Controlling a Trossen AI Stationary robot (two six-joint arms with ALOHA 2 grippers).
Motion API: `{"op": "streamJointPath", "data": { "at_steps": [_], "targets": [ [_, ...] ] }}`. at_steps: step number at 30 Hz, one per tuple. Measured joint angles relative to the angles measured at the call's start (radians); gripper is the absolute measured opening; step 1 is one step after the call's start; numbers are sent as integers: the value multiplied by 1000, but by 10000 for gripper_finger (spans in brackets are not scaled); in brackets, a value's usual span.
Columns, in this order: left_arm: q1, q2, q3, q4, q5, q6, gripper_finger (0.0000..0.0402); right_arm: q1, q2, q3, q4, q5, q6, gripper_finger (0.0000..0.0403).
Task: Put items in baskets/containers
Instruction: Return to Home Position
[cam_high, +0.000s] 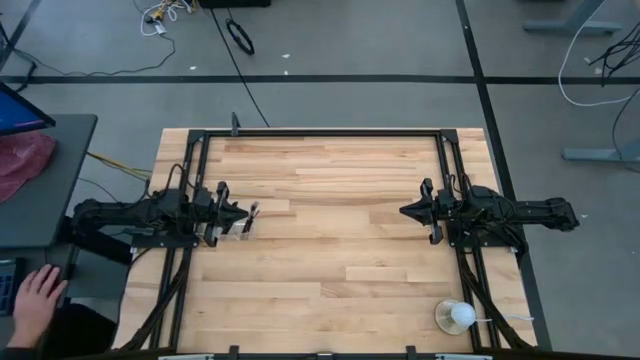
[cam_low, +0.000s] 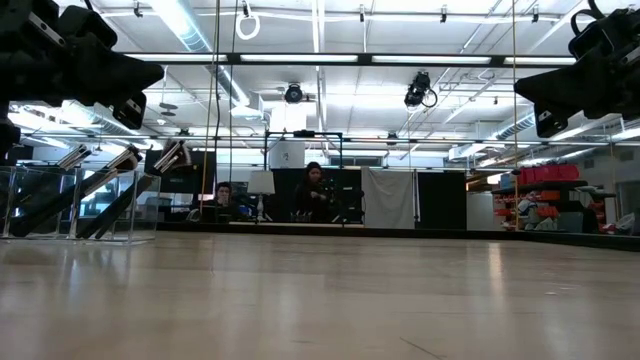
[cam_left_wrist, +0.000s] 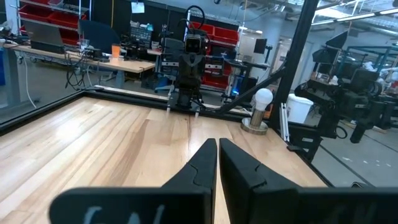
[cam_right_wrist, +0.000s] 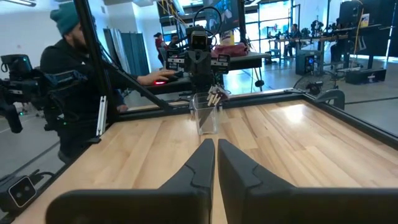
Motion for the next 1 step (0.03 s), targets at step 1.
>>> {"op": "streamJointPath", "data": {
  "at_steps": [1],
  "targets": [
    [0,0,0,0,0,0,23,0,0,0,0,0,0,25]
  ]
}}
